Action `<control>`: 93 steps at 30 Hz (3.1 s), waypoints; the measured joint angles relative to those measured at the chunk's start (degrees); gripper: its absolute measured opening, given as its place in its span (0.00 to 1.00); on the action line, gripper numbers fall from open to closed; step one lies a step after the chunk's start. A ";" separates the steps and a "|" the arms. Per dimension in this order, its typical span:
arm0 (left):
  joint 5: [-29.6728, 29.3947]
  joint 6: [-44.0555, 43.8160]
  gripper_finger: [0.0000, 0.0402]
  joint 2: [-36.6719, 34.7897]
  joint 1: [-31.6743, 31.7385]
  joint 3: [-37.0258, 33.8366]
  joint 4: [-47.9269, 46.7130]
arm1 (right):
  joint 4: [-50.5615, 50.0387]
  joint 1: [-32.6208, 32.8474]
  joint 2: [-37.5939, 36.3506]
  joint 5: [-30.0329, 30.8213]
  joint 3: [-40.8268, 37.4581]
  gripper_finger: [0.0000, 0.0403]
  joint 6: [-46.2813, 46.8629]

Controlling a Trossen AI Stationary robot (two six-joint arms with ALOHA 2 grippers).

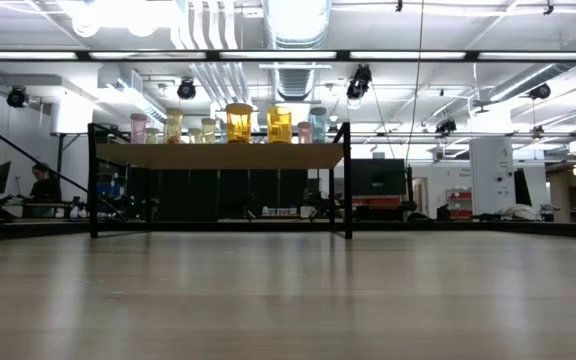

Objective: Pick and place medicine bottles onto shelf by color
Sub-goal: Put the red pill bottle on the shelf

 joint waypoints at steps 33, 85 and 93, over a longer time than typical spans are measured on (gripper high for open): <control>-0.17 -0.41 0.20 0.19 -0.12 -0.07 -0.32 | -4.46 0.35 4.13 1.68 -0.13 0.31 -0.02; -3.32 -7.79 0.43 -17.38 -0.13 -0.50 -23.10 | -16.46 -14.53 0.87 8.35 -14.54 0.24 6.35; -3.42 -7.74 0.43 -19.28 -0.13 -0.60 -24.37 | 5.28 -17.53 -7.73 7.89 -35.46 0.24 6.91</control>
